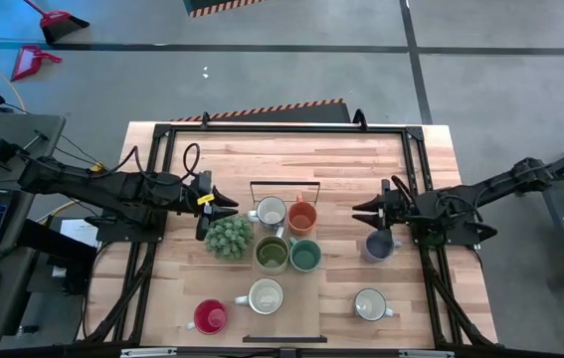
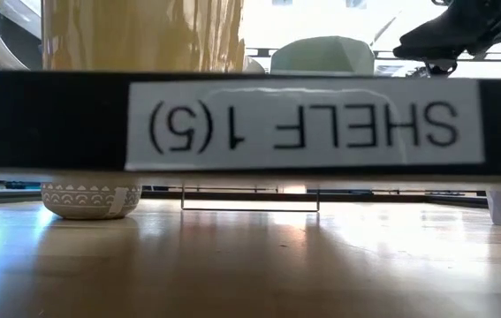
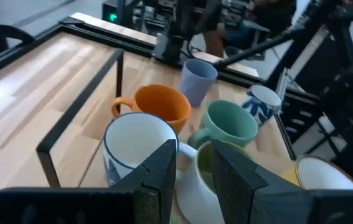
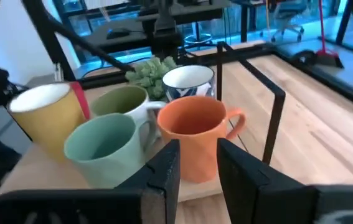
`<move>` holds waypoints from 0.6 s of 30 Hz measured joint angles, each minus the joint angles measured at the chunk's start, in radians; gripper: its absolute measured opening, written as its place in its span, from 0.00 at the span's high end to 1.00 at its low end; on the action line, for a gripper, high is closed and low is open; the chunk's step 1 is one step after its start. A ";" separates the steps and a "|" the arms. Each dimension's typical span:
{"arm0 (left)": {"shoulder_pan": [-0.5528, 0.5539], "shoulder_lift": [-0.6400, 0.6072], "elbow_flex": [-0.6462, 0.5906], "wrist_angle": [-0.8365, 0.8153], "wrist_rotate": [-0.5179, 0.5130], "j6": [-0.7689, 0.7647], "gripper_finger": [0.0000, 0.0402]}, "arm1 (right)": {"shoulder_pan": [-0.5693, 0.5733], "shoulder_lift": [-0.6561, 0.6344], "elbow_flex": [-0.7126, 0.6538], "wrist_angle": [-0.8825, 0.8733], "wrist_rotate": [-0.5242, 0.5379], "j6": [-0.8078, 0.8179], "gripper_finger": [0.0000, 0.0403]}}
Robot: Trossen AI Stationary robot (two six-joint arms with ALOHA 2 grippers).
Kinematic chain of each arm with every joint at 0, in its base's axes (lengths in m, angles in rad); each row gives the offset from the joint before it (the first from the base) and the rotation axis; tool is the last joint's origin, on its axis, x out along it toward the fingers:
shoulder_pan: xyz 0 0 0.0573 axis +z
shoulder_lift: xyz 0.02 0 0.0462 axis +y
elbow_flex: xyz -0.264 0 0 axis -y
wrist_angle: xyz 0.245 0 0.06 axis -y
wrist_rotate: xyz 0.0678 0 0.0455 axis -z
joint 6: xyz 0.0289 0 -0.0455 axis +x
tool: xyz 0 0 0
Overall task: Place coffee mugs
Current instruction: Put the red mug on the shelf
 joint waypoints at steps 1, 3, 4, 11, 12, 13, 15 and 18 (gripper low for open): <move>0.000 0.000 0.000 -0.003 0.003 0.000 0.78 | 0.000 0.000 0.000 -0.013 0.003 0.005 0.78; 0.000 0.000 0.000 -0.011 0.003 0.000 0.78 | 0.001 0.000 0.000 -0.063 0.013 0.020 0.78; 0.000 0.000 0.000 -0.013 0.003 -0.004 0.78 | 0.001 0.000 0.000 -0.094 0.018 0.037 0.78; 0.000 0.000 0.000 0.033 0.002 -0.128 0.78 | 0.001 0.001 0.000 -0.274 0.019 0.110 0.78; 0.000 0.000 0.000 0.049 0.002 -0.153 0.78 | 0.000 0.000 0.000 -0.273 0.020 0.108 0.78; 0.000 0.000 0.000 0.064 0.003 -0.179 0.78 | 0.001 0.000 0.000 -0.267 0.022 0.104 0.78; 0.001 0.000 0.000 0.090 0.025 -0.211 0.78 | 0.001 0.000 0.000 -0.260 0.032 0.086 0.78; -0.001 0.000 0.000 0.121 0.111 -0.196 0.78 | 0.001 0.001 0.000 -0.256 0.065 0.083 0.78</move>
